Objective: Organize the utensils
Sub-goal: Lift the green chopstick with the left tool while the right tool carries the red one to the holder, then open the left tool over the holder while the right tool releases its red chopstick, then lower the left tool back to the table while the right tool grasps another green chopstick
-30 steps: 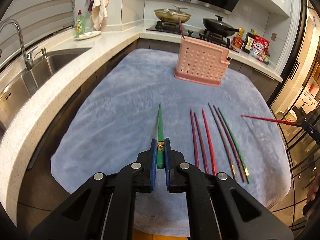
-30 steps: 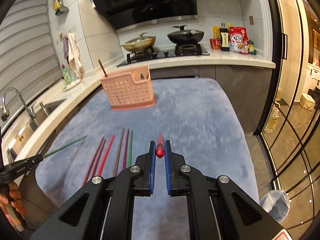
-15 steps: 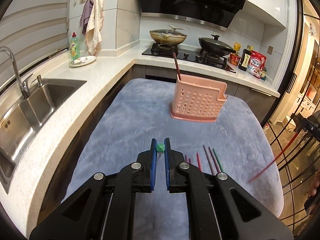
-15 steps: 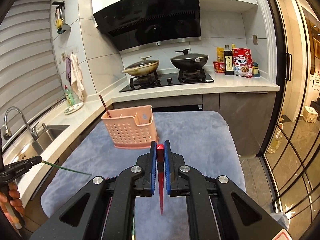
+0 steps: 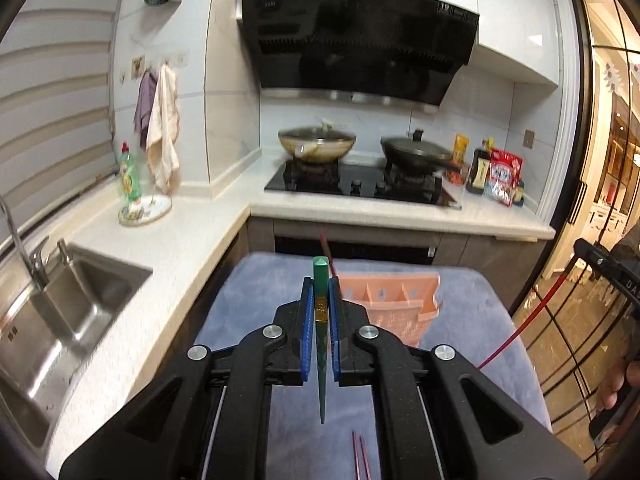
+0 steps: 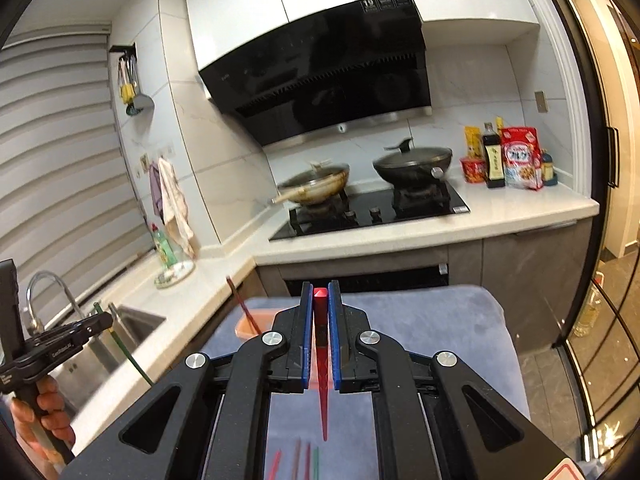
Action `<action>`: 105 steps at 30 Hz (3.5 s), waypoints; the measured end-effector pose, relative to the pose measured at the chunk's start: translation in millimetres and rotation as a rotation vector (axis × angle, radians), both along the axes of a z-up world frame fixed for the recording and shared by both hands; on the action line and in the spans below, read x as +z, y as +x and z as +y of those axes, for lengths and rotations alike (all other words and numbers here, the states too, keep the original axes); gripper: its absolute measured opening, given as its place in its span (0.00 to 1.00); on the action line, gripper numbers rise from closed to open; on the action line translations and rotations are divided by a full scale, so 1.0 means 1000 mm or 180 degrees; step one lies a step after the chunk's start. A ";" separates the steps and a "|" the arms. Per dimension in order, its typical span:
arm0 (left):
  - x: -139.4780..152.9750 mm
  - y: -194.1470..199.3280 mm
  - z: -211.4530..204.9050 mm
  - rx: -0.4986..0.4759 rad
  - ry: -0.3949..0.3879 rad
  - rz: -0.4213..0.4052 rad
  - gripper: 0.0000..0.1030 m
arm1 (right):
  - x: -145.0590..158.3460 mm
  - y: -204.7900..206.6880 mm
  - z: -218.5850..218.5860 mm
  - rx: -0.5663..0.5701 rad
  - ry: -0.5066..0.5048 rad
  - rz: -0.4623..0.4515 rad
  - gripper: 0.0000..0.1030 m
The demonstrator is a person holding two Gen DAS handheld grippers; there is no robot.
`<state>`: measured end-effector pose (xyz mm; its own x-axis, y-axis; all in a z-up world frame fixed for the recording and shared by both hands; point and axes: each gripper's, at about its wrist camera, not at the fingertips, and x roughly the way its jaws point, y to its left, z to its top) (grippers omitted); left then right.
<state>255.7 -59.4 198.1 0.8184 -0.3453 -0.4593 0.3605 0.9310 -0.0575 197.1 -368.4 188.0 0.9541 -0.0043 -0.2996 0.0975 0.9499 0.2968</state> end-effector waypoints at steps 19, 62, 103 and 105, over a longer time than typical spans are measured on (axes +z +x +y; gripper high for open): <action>0.021 0.118 -0.069 -0.0021 -0.0215 -0.0293 0.07 | -0.007 0.149 0.000 0.0015 0.0218 -0.0016 0.07; -0.065 -0.067 0.031 0.0298 0.0491 0.0043 0.66 | -0.075 -0.097 0.051 0.0125 -0.0448 0.0565 0.51; -0.233 -0.170 0.043 0.0016 0.0522 0.1294 0.66 | -0.283 -0.156 0.113 0.0343 -0.0302 0.1985 0.06; -0.236 -0.172 0.041 -0.0007 0.0530 0.1303 0.66 | -0.283 -0.156 0.112 0.0347 -0.0312 0.1986 0.06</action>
<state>83.8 -18.0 -38.0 0.5567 -0.2407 -0.7951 0.3411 0.9389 -0.0453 40.9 -256.6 -95.4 0.5968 0.0274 -0.8019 0.1252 0.9840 0.1268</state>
